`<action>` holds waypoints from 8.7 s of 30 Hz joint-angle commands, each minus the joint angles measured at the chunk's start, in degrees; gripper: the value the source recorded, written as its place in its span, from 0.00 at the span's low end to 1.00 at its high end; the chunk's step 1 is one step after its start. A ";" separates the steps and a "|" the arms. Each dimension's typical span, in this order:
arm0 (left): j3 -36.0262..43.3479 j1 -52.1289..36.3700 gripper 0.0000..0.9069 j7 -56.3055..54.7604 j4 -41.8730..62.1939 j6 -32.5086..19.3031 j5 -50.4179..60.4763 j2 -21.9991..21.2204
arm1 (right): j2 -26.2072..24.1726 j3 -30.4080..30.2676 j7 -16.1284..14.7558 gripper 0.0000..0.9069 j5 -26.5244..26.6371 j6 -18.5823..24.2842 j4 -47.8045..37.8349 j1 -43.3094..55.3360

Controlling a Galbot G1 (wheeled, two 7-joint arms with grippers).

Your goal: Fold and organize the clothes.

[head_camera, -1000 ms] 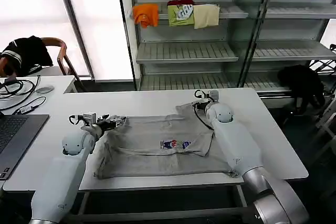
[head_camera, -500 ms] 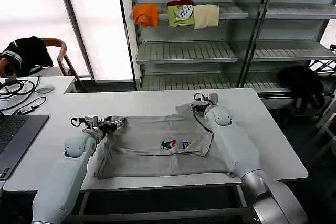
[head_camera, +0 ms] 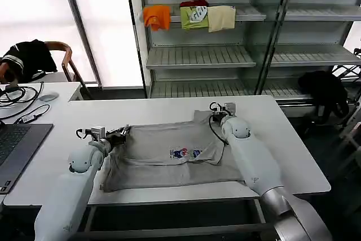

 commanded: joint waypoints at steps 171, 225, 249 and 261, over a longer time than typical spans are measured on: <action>-30.06 31.35 0.01 -2.80 -30.04 -3.17 -5.15 0.44 | -17.41 23.07 5.36 1.00 3.99 0.06 69.02 -48.05; -5.55 24.69 0.01 -7.72 -31.94 0.59 3.73 8.28 | -14.61 26.05 5.58 1.00 2.12 0.47 69.88 -53.33; 4.19 18.48 0.11 -7.52 -30.40 0.62 4.99 4.35 | -13.16 26.72 5.22 1.00 0.36 0.93 70.13 -56.15; 4.76 20.15 1.00 -7.41 -31.32 -0.55 -9.30 1.58 | -13.05 25.49 5.35 1.00 0.17 1.42 68.29 -54.99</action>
